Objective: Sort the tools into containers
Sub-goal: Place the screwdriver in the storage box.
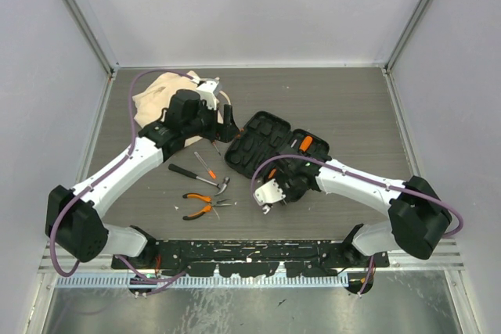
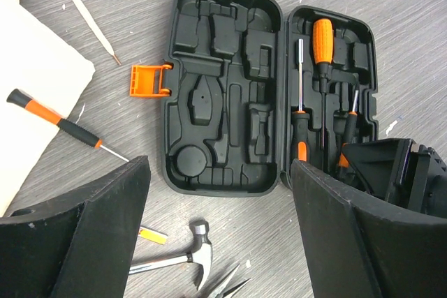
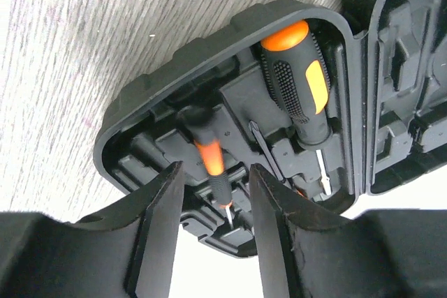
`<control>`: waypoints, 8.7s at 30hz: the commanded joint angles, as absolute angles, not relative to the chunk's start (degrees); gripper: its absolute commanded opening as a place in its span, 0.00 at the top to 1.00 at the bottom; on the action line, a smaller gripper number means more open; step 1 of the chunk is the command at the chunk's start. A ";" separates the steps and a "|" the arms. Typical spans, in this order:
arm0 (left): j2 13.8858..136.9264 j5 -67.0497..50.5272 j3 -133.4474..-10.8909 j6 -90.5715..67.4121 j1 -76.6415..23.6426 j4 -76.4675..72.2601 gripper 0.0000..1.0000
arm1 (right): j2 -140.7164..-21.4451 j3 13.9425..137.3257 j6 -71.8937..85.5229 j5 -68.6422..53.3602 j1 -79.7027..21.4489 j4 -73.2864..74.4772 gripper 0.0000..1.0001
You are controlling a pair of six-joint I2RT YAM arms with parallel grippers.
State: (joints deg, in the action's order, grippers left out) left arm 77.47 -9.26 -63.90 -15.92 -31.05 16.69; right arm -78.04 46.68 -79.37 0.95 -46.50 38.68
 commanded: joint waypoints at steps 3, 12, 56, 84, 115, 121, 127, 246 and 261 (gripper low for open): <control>77.77 -10.06 -66.45 -16.44 -31.11 15.88 0.18 | -76.86 47.03 -78.76 -1.69 -46.79 40.45 0.51; 78.54 -10.25 -67.25 -16.85 -31.12 16.76 0.17 | -69.10 48.42 -69.60 -6.52 -46.80 36.86 0.50; 98.73 -9.24 -77.52 -22.82 -53.65 18.13 0.37 | -62.57 39.60 43.10 -10.27 -5.45 22.05 0.46; 110.62 -12.62 -80.34 -23.55 -59.08 16.44 0.40 | -63.37 36.72 46.58 -12.11 -5.45 22.77 0.54; 104.11 -3.52 -78.11 -23.06 -59.22 17.38 0.52 | -70.83 36.93 48.67 -14.61 -9.55 16.09 0.78; 103.90 -3.39 -77.93 -23.20 -58.97 17.74 0.53 | -72.14 37.21 50.36 -9.60 -12.24 16.05 0.79; 103.63 -3.42 -77.26 -23.33 -58.96 17.70 0.53 | -74.49 37.15 51.08 -10.38 -13.05 13.82 0.79; 110.65 -3.14 -79.96 -28.73 -61.97 28.32 0.96 | -79.81 36.58 49.54 -7.12 -16.51 15.38 0.97; 114.44 -3.45 -81.69 -28.74 -63.04 31.82 0.97 | -79.72 35.54 49.95 -7.03 -16.44 14.96 0.97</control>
